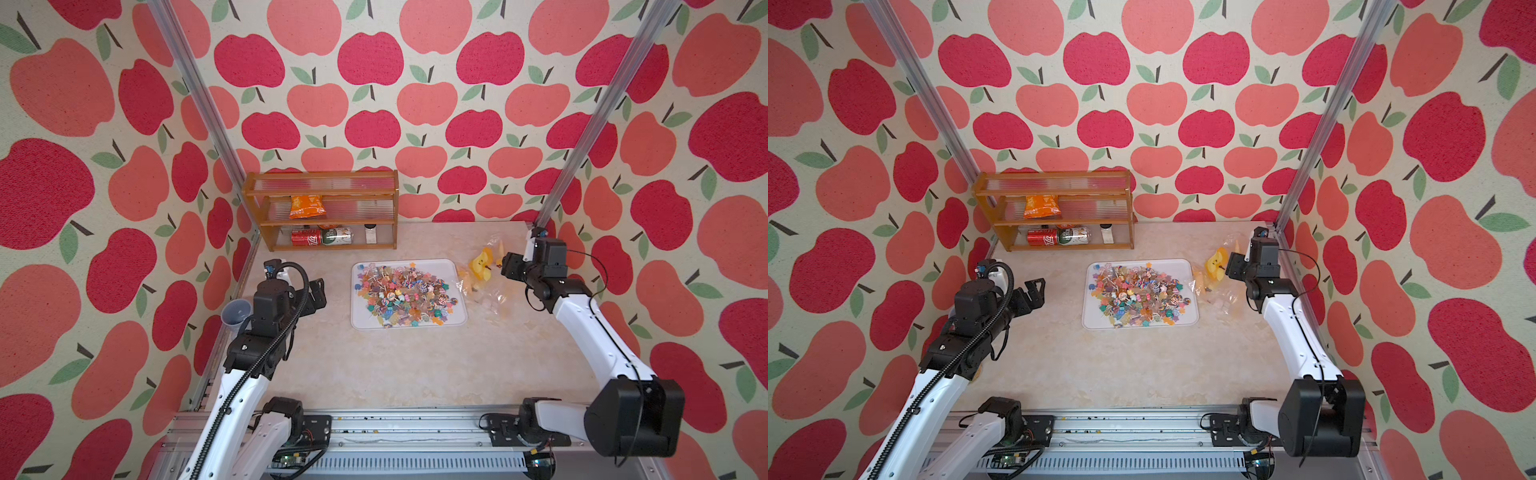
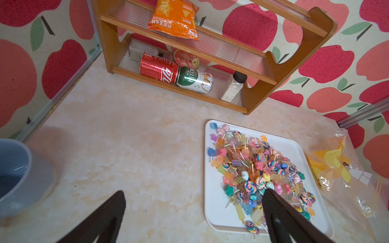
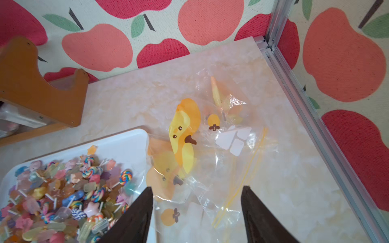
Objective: Pour candies out of the ziploc bag
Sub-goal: Adjust the ziploc bag in the ziploc bag.
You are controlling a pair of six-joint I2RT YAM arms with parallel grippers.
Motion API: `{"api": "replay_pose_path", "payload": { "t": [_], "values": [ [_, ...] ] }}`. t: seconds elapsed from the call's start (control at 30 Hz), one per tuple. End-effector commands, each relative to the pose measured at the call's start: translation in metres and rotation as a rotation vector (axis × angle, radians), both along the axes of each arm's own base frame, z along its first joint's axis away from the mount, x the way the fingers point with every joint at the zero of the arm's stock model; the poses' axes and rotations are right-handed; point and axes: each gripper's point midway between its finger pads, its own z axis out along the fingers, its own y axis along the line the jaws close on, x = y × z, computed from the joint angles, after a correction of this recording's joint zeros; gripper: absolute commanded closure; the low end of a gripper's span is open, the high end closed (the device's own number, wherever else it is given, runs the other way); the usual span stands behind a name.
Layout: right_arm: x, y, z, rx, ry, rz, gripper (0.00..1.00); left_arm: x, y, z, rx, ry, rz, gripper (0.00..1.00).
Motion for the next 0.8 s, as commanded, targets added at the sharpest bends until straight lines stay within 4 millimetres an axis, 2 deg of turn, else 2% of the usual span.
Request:
{"api": "replay_pose_path", "payload": {
  "t": [0.0,0.13,0.3,0.33,0.37,0.47,0.57,0.63,0.77],
  "values": [
    [-0.016,-0.015,0.003,-0.158,-0.082,-0.015,0.31,0.008,0.009,-0.001,0.049,-0.030,0.033,0.01],
    [-0.047,-0.022,-0.023,-0.180,-0.062,-0.022,0.30,0.010,0.023,-0.022,0.124,-0.019,0.091,0.01],
    [-0.082,-0.039,-0.070,-0.257,-0.011,-0.059,0.27,0.011,0.046,-0.058,0.238,0.024,0.187,0.01],
    [-0.087,-0.041,-0.076,-0.266,-0.010,-0.064,0.24,0.012,0.048,-0.064,0.256,0.037,0.190,0.01],
    [-0.092,-0.041,-0.081,-0.266,-0.019,-0.070,0.03,0.013,0.049,-0.070,0.277,0.053,0.189,0.00],
    [-0.101,-0.039,-0.091,-0.272,-0.065,-0.057,0.01,0.018,0.055,-0.091,0.345,0.103,0.204,0.01],
    [-0.110,-0.046,-0.101,-0.288,-0.059,-0.089,0.01,0.023,0.062,-0.116,0.396,0.153,0.228,0.01],
    [-0.110,-0.044,-0.102,-0.283,-0.055,-0.079,0.01,0.025,0.064,-0.129,0.429,0.189,0.227,0.00],
    [-0.109,-0.046,-0.108,-0.299,-0.033,-0.088,0.01,0.017,0.071,-0.159,0.435,0.238,0.265,0.01]
  ]
}}
